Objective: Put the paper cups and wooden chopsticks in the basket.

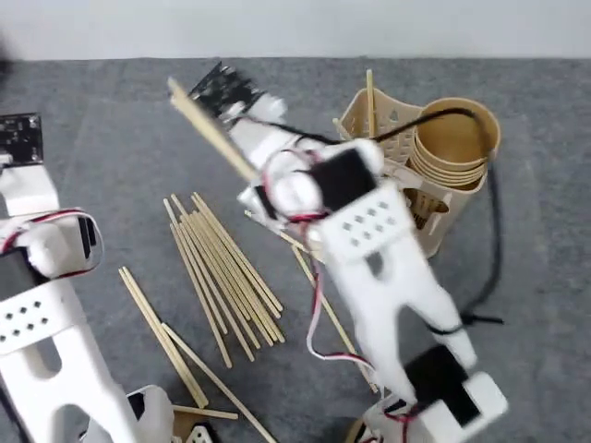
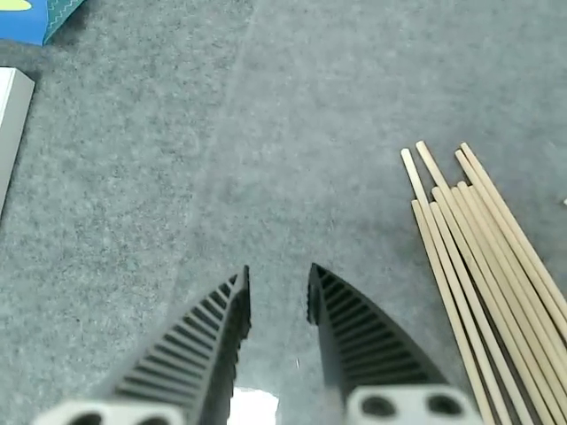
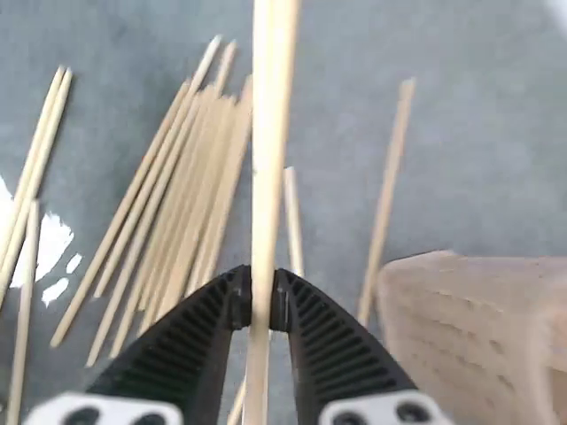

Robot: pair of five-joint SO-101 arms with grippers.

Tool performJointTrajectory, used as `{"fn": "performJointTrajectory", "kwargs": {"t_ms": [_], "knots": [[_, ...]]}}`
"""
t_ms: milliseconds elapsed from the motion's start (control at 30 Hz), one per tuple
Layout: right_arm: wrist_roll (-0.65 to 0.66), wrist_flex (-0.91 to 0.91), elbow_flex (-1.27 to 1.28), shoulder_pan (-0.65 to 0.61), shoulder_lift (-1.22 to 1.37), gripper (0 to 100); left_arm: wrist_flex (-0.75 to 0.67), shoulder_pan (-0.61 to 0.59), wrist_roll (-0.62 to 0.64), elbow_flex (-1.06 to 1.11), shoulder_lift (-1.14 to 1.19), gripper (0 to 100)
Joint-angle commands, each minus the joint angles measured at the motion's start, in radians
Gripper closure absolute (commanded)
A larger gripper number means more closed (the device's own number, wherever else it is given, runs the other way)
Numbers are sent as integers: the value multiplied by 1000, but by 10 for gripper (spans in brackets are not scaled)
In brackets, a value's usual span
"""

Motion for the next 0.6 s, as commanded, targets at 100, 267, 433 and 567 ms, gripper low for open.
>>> {"fn": "performJointTrajectory", "kwargs": {"t_ms": [100, 267, 433, 567], "knots": [[18, -134, -26, 145, -185, 991, -101, 0, -11, 104, -137, 898], [14, -294, -26, 266, -229, 991, -141, 3, -11, 205, -233, 898], [-66, -479, -6, 375, -229, 991, -164, 3, -11, 275, -288, 898], [-103, -642, 87, 414, -231, 991, -170, 5, -11, 303, -290, 898]]}}
